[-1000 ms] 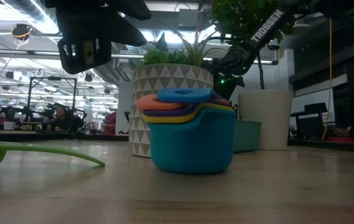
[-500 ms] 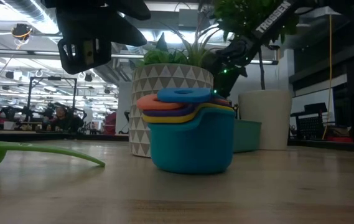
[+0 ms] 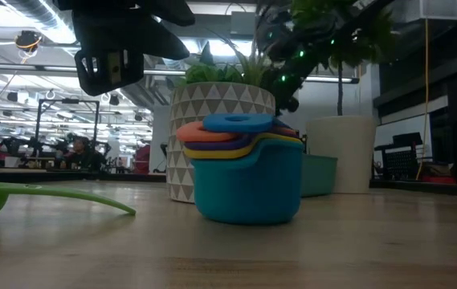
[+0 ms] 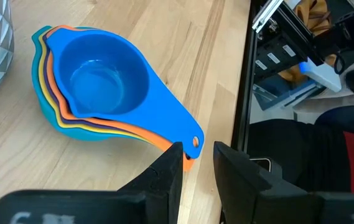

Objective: Nest measuring cups in basket
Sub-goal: Stack the red measuring cup on top of the blue measuring cup

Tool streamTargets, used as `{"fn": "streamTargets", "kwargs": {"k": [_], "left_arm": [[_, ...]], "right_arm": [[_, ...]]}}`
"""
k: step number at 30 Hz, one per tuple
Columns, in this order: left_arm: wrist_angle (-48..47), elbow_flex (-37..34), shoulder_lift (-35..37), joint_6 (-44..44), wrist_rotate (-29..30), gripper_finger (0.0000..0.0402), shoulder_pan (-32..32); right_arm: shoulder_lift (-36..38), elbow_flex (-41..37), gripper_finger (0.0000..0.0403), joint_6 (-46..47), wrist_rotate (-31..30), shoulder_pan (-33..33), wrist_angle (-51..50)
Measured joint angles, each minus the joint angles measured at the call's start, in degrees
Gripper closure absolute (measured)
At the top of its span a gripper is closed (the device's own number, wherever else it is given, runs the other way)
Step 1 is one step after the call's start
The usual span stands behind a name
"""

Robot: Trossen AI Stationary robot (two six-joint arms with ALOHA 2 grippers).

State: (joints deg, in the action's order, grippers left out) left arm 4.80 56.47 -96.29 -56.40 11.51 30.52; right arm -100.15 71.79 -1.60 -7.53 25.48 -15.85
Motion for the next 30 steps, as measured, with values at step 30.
{"fn": "streamTargets", "kwargs": {"k": [30], "left_arm": [[0.15,0.0,0.0,0.07,5.32,0.0319,0.0]], "right_arm": [[18.87,0.0,0.0375,6.28,7.92,-22.14,-12.1]]}}
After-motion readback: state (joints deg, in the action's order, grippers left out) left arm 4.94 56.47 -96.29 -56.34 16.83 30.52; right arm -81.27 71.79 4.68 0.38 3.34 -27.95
